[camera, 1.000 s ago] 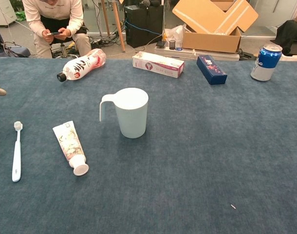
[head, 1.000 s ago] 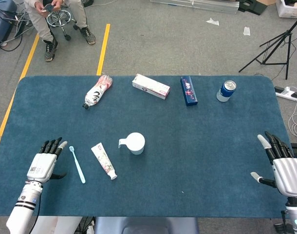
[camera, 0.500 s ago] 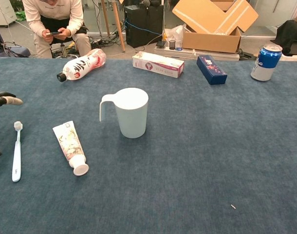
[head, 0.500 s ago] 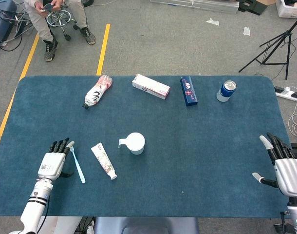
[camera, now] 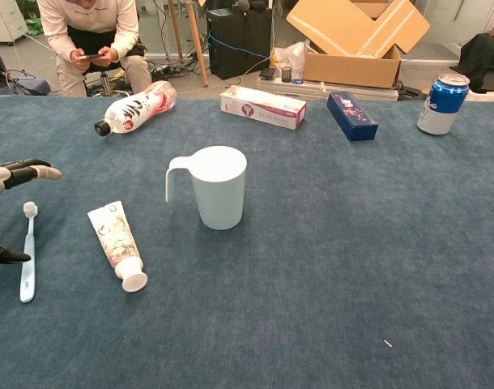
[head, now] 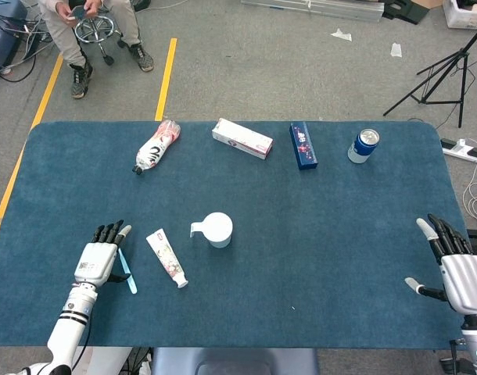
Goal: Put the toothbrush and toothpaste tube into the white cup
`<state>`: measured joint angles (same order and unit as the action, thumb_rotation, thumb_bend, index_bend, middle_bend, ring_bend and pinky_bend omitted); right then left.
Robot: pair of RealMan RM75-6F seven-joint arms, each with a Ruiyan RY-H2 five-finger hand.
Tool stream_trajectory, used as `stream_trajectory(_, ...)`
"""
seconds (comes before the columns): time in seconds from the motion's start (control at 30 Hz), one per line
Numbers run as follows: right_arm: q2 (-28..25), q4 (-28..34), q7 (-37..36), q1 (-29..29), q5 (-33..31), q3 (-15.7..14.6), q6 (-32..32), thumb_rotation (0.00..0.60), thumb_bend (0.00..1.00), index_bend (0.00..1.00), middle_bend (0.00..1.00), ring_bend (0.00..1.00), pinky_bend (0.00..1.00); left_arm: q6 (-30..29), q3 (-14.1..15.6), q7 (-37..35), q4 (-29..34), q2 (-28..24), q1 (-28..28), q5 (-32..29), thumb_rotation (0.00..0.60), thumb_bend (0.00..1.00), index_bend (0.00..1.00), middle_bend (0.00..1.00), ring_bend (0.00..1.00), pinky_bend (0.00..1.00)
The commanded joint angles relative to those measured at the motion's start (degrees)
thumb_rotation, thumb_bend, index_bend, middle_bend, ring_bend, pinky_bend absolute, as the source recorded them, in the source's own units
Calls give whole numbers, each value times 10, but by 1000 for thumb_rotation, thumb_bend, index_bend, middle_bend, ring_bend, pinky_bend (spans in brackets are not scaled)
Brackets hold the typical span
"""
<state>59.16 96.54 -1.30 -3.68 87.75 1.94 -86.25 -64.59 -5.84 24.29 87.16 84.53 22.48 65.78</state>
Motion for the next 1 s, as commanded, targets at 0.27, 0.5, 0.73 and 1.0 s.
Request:
stream_trajectory(0.27, 0, -1, -1, 0, -1, 1, 5, 600, 0, 0, 0, 0, 150, 1, 3, 2, -1, 9, 6, -3, 600, 0, 0, 0, 0, 0)
stream_trajectory(0.5, 1, -2, -1, -1, -2, 2, 10, 600, 0, 0, 0, 0, 150, -5, 4, 20, 0, 16, 9, -14, 600, 0, 0, 0, 0, 0)
stream_trajectory(0.73, 0, -1, -2, -2, -4, 2, 14, 600, 0, 0, 0, 0, 150, -6, 6, 50, 5, 23, 14, -32, 600, 0, 0, 0, 0, 0)
stream_trajectory(1.0, -2, 0, -6, -2, -5, 3, 16, 600, 0, 0, 0, 0, 150, -6, 11, 73, 5, 27, 18, -47, 600, 0, 0, 0, 0, 0)
